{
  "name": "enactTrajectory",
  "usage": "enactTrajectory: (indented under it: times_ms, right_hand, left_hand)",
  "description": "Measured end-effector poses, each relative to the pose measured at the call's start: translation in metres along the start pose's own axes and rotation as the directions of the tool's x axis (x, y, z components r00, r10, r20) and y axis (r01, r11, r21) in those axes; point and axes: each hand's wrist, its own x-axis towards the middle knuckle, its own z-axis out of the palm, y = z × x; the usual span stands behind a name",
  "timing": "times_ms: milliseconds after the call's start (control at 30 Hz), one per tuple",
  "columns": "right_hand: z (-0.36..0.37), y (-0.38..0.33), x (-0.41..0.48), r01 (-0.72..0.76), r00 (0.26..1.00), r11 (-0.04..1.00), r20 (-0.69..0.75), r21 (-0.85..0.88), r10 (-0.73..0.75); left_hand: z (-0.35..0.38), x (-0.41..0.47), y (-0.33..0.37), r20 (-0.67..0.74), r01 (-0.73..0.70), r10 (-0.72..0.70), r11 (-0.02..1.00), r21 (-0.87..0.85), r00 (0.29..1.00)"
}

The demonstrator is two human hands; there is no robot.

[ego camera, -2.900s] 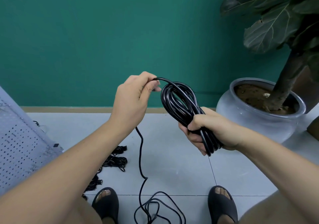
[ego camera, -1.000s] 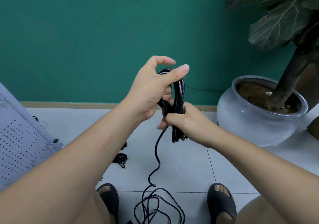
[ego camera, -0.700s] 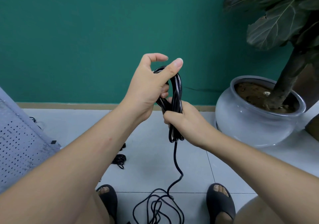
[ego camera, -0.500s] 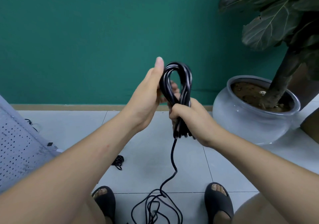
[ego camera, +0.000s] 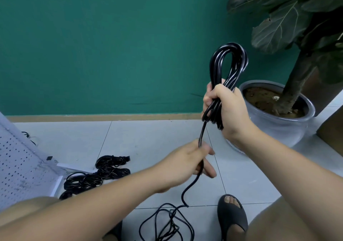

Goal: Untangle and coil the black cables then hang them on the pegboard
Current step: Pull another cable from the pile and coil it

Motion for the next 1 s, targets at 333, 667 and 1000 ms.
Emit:
enactTrajectory:
  times_ms: [333, 667, 1000]
  right_hand:
    - [0.002, 0.021, 0.002, 0.162, 0.983, 0.864, 0.001, -0.477, -0.184]
    - [0.008, 0.033, -0.022, 0.093, 0.918, 0.936, 0.393, -0.339, 0.052]
    - [-0.004, 0.016, -0.022, 0.252, 0.874, 0.774, 0.479, -0.581, 0.075]
  left_hand:
    - [-0.001, -0.023, 0.033, -0.139, -0.095, 0.227, 0.781, 0.618, 0.964]
    - [-0.066, -0.032, 0.053, -0.277, -0.390, 0.695, 0.637, 0.665, 0.664]
    - [-0.100, -0.041, 0.064, -0.035, -0.419, 0.754, 0.402, 0.814, 0.656]
